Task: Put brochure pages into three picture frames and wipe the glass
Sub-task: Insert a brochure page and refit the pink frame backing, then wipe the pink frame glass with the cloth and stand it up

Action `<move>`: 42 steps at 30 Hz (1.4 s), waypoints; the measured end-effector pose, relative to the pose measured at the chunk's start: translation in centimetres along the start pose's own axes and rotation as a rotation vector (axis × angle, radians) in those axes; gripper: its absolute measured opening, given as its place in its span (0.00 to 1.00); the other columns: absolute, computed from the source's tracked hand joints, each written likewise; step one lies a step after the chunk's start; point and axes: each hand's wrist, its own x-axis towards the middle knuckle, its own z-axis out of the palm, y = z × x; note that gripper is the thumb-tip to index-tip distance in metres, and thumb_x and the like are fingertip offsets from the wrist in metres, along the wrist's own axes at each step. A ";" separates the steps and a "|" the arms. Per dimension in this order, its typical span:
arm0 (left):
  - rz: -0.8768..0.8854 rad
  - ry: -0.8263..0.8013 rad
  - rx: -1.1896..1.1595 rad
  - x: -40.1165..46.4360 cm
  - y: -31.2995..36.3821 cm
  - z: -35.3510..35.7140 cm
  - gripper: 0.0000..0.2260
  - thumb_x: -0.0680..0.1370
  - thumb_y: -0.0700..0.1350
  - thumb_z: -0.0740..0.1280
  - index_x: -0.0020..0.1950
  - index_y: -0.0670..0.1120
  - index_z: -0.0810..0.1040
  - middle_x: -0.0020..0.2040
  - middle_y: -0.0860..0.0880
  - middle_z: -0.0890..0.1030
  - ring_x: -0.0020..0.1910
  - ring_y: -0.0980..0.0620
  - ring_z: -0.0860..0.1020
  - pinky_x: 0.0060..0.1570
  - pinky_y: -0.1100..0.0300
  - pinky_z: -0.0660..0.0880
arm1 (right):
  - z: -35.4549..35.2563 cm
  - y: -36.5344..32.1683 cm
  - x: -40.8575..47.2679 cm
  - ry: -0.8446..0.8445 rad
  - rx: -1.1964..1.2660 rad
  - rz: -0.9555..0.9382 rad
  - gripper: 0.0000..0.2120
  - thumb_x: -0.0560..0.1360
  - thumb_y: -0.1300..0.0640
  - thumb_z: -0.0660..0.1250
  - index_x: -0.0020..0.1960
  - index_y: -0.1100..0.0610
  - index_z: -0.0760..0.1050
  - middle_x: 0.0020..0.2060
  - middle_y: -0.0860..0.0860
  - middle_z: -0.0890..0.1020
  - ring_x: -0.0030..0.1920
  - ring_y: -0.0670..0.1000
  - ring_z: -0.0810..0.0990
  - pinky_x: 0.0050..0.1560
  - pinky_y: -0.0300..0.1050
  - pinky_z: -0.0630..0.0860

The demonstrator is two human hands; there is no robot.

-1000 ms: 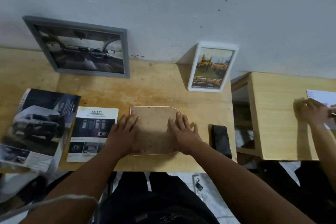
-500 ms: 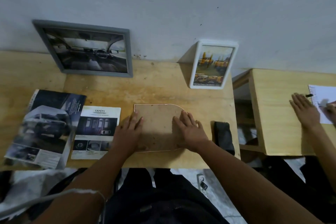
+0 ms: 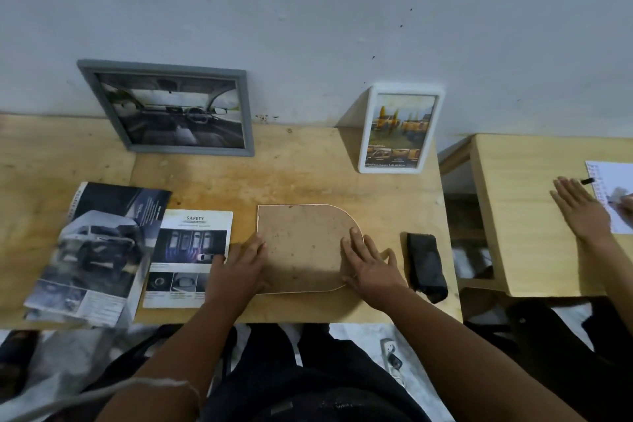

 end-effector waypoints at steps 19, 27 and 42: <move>-0.023 0.010 -0.438 -2.4 3.4 -1.1 0.47 0.68 0.73 0.64 0.84 0.59 0.53 0.86 0.51 0.45 0.81 0.41 0.53 0.78 0.42 0.59 | -3.6 1.0 -0.9 0.204 1.640 0.570 0.08 0.77 0.56 0.74 0.43 0.60 0.81 0.36 0.57 0.79 0.33 0.54 0.75 0.31 0.43 0.69; 0.175 0.557 -0.530 0.6 3.2 -9.2 0.17 0.80 0.57 0.64 0.63 0.52 0.83 0.53 0.50 0.86 0.51 0.45 0.83 0.48 0.51 0.77 | -10.7 3.2 -1.0 0.400 1.791 0.488 0.20 0.76 0.42 0.72 0.53 0.59 0.83 0.46 0.54 0.85 0.47 0.54 0.82 0.49 0.51 0.79; -0.572 0.160 -1.551 1.2 4.6 -3.4 0.15 0.81 0.53 0.71 0.62 0.45 0.79 0.54 0.44 0.83 0.53 0.42 0.83 0.42 0.49 0.84 | -1.1 8.9 -4.5 0.269 0.869 0.695 0.24 0.74 0.49 0.74 0.64 0.56 0.70 0.46 0.52 0.79 0.44 0.55 0.80 0.44 0.53 0.81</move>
